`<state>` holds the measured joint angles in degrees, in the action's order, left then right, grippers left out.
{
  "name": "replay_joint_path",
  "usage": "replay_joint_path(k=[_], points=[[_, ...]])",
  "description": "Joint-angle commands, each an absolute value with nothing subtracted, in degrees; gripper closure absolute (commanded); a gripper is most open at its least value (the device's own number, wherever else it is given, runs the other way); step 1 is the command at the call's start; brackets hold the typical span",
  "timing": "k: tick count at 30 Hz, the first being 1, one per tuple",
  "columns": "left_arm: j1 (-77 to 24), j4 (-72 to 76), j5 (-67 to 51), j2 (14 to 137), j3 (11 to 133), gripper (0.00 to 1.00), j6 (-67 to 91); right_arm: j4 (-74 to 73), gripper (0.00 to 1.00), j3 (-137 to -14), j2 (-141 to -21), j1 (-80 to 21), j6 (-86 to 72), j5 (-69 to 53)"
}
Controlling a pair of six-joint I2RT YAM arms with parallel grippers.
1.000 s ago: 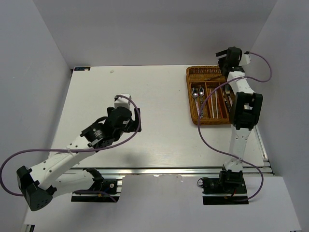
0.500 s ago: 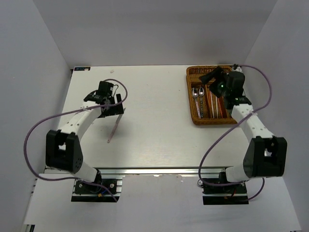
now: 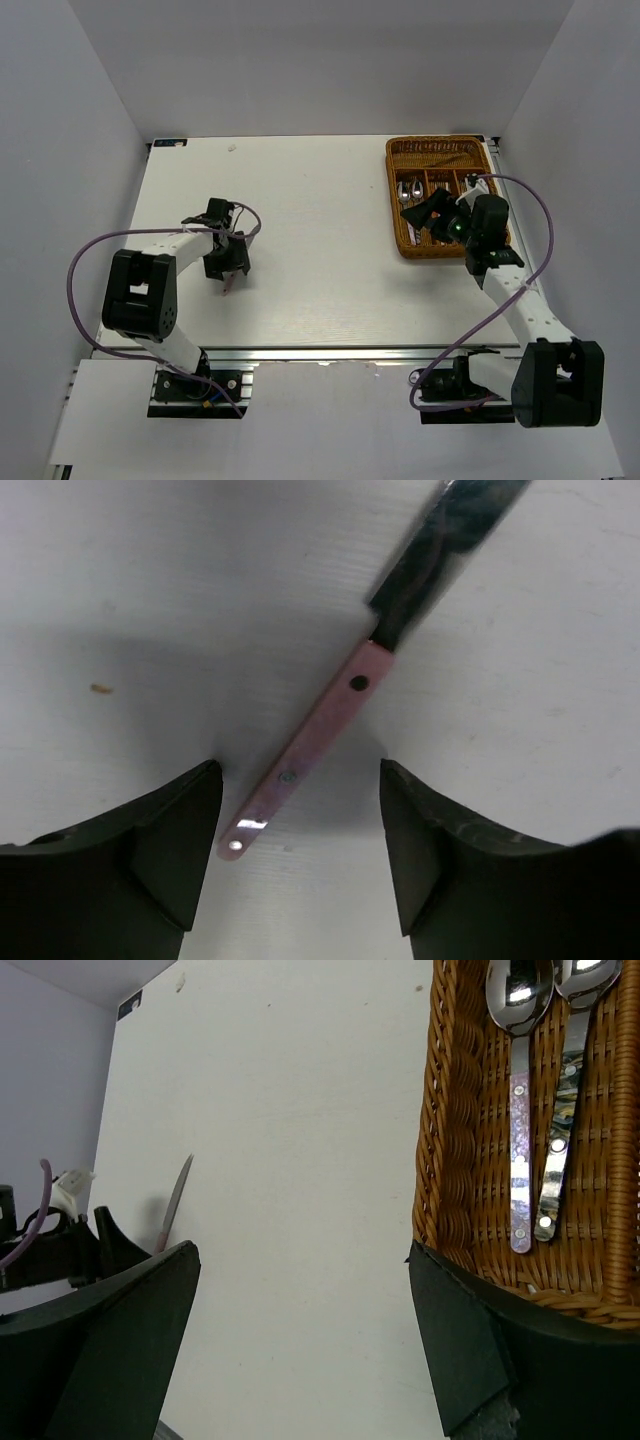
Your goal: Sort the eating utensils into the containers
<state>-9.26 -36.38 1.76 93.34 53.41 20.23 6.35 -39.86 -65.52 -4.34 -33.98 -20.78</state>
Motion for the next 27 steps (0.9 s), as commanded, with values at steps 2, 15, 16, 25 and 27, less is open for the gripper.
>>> replay_joint_path(k=[2,15,16,25,27], points=[[-12.1,-31.6,6.1,96.3,49.6,0.32,24.9,9.7,0.11,-38.1,-61.8,-4.1,-34.1,-22.4],[-26.8,-25.0,9.5,104.3,45.2,1.0,33.0,19.7,0.11,-30.7,-53.8,-4.0,-41.6,-28.0],[-27.5,-24.6,9.3,103.8,45.0,1.0,33.4,21.4,0.11,-29.7,-54.9,-4.0,-42.5,-29.4],[-40.1,-10.0,2.4,89.4,45.0,1.0,35.0,21.5,0.11,-31.5,-68.6,-12.5,-48.1,-30.1],[-40.9,-6.1,-3.0,89.3,45.1,1.0,35.4,21.2,0.11,-32.9,-70.7,-18.7,-47.2,-27.3]])
